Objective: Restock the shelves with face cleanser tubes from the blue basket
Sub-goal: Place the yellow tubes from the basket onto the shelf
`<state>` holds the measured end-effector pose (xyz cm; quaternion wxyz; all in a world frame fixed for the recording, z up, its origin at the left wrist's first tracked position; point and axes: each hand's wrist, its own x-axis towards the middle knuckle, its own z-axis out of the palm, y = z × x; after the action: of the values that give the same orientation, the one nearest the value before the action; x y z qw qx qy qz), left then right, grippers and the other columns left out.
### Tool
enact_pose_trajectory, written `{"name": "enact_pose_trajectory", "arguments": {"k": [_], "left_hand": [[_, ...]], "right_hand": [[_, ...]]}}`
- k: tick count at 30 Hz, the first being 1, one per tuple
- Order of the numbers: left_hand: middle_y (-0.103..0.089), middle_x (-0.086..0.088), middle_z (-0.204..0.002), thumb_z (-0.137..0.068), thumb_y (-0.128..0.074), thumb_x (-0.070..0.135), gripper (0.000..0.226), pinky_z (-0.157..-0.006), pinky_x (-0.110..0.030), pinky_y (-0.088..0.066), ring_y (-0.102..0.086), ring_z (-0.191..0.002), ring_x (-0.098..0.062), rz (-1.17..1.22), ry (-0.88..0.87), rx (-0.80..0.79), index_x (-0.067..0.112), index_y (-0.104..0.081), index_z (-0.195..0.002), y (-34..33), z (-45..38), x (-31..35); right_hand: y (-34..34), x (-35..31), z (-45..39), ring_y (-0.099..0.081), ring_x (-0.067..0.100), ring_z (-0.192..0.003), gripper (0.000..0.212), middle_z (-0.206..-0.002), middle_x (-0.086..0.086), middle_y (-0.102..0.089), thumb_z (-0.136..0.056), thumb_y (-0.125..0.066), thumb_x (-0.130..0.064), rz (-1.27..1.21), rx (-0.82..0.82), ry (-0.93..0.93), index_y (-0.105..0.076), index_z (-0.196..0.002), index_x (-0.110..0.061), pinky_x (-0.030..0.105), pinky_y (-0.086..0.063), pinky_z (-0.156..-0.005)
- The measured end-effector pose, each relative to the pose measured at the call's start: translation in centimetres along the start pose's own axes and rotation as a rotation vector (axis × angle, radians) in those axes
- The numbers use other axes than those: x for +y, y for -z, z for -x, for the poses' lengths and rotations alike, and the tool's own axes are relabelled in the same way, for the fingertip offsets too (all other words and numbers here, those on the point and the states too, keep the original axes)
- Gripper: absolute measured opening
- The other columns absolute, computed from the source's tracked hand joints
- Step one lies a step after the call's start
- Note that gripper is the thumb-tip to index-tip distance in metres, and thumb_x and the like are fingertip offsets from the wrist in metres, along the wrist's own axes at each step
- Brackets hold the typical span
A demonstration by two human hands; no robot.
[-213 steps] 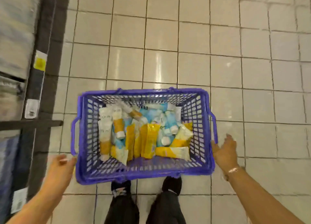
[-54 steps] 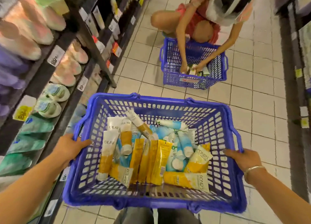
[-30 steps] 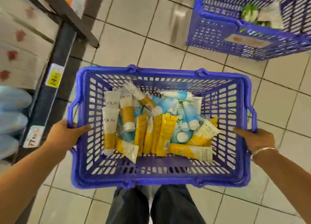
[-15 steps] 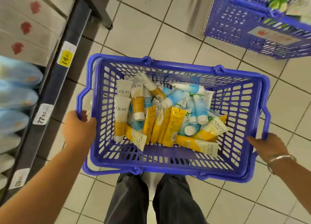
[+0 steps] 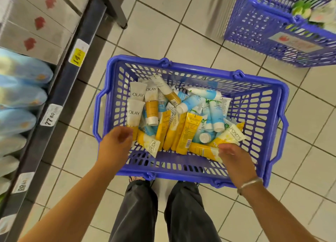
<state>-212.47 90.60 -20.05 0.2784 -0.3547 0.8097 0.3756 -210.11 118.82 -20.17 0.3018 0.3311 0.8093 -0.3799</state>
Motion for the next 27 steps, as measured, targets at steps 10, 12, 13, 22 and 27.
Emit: {"name": "enact_pose_trajectory", "arguments": {"k": [10,12,13,22,27], "left_hand": [[-0.039,-0.007,-0.143,-0.081,-0.046,-0.013,0.064,-0.079,-0.026,-0.037,-0.046,-0.12,-0.028,-0.565,-0.237,-0.32,0.02,-0.041,-0.136,-5.1,-4.3,-2.5],[-0.037,-0.003,-0.145,-0.083,-0.049,-0.01,0.063,-0.09,-0.026,-0.035,-0.041,-0.126,-0.025,-0.685,-0.323,-0.352,0.021,-0.04,-0.137,-5.7,-5.3,-3.5],[-0.037,-0.001,-0.146,-0.084,-0.051,-0.006,0.062,-0.096,-0.028,-0.033,-0.037,-0.129,-0.024,-0.756,-0.378,-0.383,0.023,-0.039,-0.138,-6.2,-5.7,-4.1],[-0.052,0.0,-0.127,-0.085,-0.062,0.023,0.038,-0.09,-0.03,-0.036,-0.045,-0.117,-0.021,-0.871,-0.585,-0.444,0.024,-0.053,-0.122,-8.3,-8.9,-6.7],[-0.057,0.0,-0.112,-0.084,-0.065,0.025,0.031,-0.073,-0.023,-0.031,-0.052,-0.098,-0.017,-0.65,-0.551,-0.404,0.021,-0.06,-0.114,-8.3,-9.1,-6.4]], "right_hand": [[-9.4,-0.8,-5.6,-0.053,0.022,-0.084,0.004,-0.085,0.007,-0.058,-0.085,-0.055,-0.008,-0.003,-0.09,-0.095,-0.059,-0.087,-0.008,0.025,-0.036,-0.061],[-11.3,0.2,-6.7,-0.056,0.029,-0.084,0.006,-0.084,0.01,-0.06,-0.084,-0.057,-0.014,0.009,-0.073,-0.177,-0.058,-0.087,-0.008,0.025,-0.036,-0.063],[-12.0,0.6,-7.1,-0.058,0.032,-0.092,0.017,-0.096,0.013,-0.062,-0.084,-0.06,-0.017,-0.006,-0.055,-0.224,-0.059,-0.098,-0.007,0.027,-0.039,-0.068],[-15.4,3.8,-8.0,-0.06,0.032,-0.095,0.04,-0.1,0.009,-0.061,-0.075,-0.073,-0.027,-0.103,0.1,-0.207,-0.049,-0.104,-0.012,0.034,-0.044,-0.077],[-13.6,4.4,-7.8,-0.062,0.023,-0.078,0.013,-0.08,0.003,-0.064,-0.077,-0.071,-0.017,-0.296,-0.045,-0.185,-0.059,-0.084,-0.017,0.034,-0.051,-0.071]]}}
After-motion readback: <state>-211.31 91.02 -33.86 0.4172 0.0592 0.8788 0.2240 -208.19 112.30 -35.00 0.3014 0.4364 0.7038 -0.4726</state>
